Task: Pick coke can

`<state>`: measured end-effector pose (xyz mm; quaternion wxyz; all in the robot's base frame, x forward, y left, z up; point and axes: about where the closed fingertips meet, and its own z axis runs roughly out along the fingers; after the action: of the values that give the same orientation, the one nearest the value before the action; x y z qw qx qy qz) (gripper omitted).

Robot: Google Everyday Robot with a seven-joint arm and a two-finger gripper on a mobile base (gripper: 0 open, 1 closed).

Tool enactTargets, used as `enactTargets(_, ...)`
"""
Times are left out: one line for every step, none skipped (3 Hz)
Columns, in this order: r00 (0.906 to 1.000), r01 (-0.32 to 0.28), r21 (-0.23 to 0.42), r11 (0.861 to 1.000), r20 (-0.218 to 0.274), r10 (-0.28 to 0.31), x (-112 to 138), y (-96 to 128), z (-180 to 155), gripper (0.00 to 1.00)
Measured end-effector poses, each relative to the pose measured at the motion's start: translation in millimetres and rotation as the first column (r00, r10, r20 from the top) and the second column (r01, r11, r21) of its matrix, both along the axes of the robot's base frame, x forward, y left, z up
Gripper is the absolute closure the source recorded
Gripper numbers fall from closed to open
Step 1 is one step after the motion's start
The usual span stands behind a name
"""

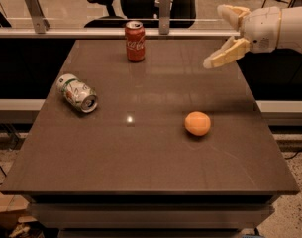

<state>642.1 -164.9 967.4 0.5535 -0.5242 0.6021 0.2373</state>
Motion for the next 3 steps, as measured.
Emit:
enactTargets(0.9998,-0.009,0.052,0.999,-0.017,0.01,13,13,-10,0.0)
enactTargets(0.9975,-0.038,0.102,0.994,-0.055,0.044,28,32,-25,0.0)
enactTargets(0.9934,-0.071,0.129,0.989,-0.08,0.082,37,53,-34,0.0)
